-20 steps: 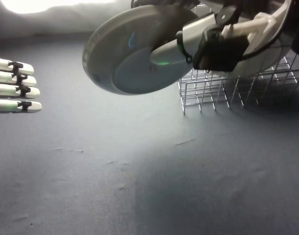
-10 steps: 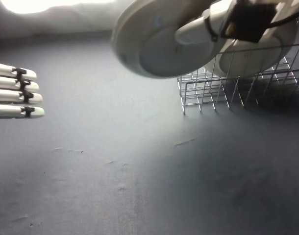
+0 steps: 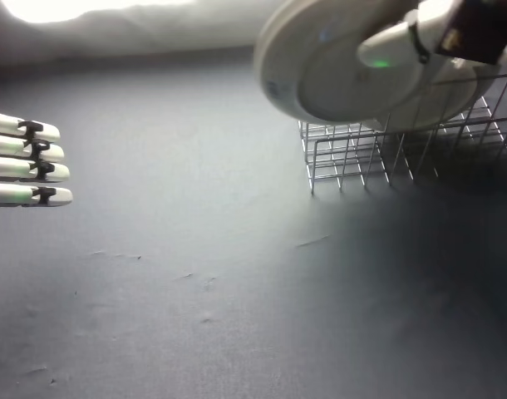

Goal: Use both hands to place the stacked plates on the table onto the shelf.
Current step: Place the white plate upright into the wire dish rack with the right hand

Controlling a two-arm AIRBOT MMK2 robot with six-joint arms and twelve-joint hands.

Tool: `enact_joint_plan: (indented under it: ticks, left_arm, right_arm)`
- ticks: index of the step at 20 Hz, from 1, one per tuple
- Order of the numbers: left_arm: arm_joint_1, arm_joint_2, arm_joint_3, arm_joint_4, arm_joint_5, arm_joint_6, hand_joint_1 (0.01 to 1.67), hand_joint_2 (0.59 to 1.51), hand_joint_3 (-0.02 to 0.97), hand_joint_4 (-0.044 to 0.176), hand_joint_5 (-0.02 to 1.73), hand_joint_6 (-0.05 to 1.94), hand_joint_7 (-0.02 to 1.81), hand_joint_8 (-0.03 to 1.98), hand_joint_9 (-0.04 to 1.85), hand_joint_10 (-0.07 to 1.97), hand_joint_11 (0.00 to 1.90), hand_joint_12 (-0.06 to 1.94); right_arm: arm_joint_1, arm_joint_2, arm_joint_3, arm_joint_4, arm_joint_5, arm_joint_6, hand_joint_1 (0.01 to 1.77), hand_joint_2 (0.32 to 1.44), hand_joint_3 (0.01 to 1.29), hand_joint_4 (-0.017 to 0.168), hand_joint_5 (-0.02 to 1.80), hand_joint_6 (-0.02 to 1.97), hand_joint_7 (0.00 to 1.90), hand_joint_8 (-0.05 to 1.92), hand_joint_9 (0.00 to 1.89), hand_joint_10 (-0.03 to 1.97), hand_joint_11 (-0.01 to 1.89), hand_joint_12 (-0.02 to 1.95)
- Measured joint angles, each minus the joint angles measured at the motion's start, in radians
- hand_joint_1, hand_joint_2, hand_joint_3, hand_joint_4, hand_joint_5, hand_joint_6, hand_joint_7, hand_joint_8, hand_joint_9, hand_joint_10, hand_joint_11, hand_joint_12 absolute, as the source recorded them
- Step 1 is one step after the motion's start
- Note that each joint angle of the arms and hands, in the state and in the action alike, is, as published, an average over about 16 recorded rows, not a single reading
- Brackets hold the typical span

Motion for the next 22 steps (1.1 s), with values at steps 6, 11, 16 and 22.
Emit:
enact_joint_plan:
  ticks: [6,11,16,22]
  left_arm:
    - [-0.005,0.002,-0.003,0.014,-0.002,-0.014,0.02,1.146,0.016,0.002,0.02,0.02,0.02,0.01,0.01,0.02,0.01,0.01]
    - [-0.007,0.002,-0.004,0.020,-0.003,-0.020,0.02,1.146,0.017,0.002,0.02,0.01,0.02,0.01,0.01,0.02,0.01,0.01]
    - [-0.008,0.002,-0.004,0.023,-0.003,-0.024,0.02,1.145,0.018,0.002,0.02,0.01,0.02,0.01,0.01,0.02,0.01,0.01]
    - [-0.008,0.002,-0.004,0.024,-0.004,-0.028,0.02,1.146,0.018,0.002,0.02,0.02,0.02,0.01,0.01,0.02,0.01,0.01]
  right_arm:
    - [-0.040,0.037,0.007,-0.012,0.011,0.000,1.39,0.95,0.01,-0.007,1.00,0.83,1.14,0.65,1.05,0.97,0.77,1.14]
    - [-0.074,0.058,0.012,-0.028,0.032,0.000,1.39,0.95,0.01,-0.007,1.00,0.83,1.14,0.64,1.05,0.96,0.77,1.14]
    - [-0.109,0.073,0.016,-0.043,0.057,0.000,1.39,0.95,0.01,-0.007,1.00,0.84,1.14,0.65,1.05,0.95,0.77,1.14]
    - [-0.154,0.083,0.018,-0.062,0.093,-0.001,1.39,0.95,0.01,-0.007,0.97,0.89,1.12,0.69,1.03,0.97,0.76,1.16]
